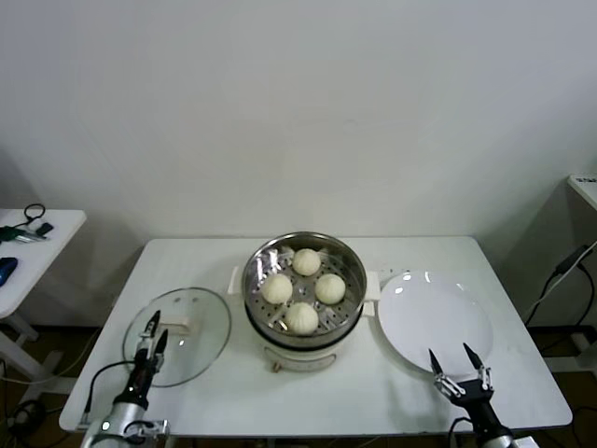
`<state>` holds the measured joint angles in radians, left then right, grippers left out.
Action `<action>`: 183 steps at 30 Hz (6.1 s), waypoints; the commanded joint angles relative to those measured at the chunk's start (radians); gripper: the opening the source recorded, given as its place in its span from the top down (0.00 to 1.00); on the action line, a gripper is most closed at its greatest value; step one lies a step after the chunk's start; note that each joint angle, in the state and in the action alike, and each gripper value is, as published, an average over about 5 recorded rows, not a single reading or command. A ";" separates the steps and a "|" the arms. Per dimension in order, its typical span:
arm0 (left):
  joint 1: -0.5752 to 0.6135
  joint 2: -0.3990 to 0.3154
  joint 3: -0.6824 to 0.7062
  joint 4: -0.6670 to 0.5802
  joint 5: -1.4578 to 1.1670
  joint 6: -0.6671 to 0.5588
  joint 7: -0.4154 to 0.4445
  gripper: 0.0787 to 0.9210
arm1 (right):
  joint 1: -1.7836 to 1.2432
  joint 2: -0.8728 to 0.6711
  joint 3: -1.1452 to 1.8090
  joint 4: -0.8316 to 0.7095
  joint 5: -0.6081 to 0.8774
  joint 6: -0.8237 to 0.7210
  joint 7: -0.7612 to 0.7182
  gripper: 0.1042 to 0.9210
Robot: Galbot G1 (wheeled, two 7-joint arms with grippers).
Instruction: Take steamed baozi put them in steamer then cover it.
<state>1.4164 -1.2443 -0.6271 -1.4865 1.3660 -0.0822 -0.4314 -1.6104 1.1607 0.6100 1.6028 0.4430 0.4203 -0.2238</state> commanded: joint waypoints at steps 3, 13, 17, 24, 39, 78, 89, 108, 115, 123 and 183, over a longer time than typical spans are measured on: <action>-0.071 0.006 0.009 0.065 0.025 0.006 0.012 0.12 | -0.020 0.009 0.012 0.003 -0.002 0.023 -0.002 0.12; -0.128 -0.002 0.029 0.120 0.022 0.018 0.025 0.15 | -0.021 0.017 0.018 0.004 -0.002 0.030 -0.001 0.12; -0.137 -0.003 0.038 0.143 0.013 0.019 0.023 0.25 | -0.022 0.018 0.019 0.006 -0.003 0.030 -0.001 0.12; -0.143 -0.006 0.041 0.174 0.023 0.014 0.020 0.50 | -0.024 0.015 0.021 0.011 -0.003 0.029 -0.002 0.12; -0.132 -0.017 0.034 0.167 0.020 0.015 0.018 0.93 | -0.023 0.022 0.027 0.027 -0.012 0.017 0.013 0.12; -0.260 0.077 0.543 -0.652 -0.163 0.724 0.544 0.93 | 0.016 0.031 0.007 -0.008 -0.100 0.016 0.069 0.12; -0.400 -0.171 0.773 -0.491 0.010 0.818 0.636 0.93 | 0.025 0.025 0.017 -0.014 -0.088 0.022 0.067 0.12; -0.375 -0.247 0.806 -0.379 0.219 0.750 0.632 0.93 | 0.035 0.036 0.015 -0.024 -0.093 0.034 0.068 0.12; -0.358 -0.243 0.795 -0.371 0.250 0.735 0.640 0.93 | 0.033 0.042 0.016 -0.024 -0.097 0.045 0.067 0.12; -0.371 -0.241 0.784 -0.344 0.244 0.736 0.642 0.93 | 0.027 0.038 0.020 -0.026 -0.096 0.054 0.065 0.12; -0.087 -0.007 0.561 -0.726 -0.306 0.533 0.395 0.12 | 0.027 0.028 -0.023 0.048 -0.103 0.044 0.219 0.12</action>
<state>1.2891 -1.2985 -0.0724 -2.1451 1.0748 0.4642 0.0075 -1.5926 1.1889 0.5959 1.6433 0.3297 0.4503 -0.0562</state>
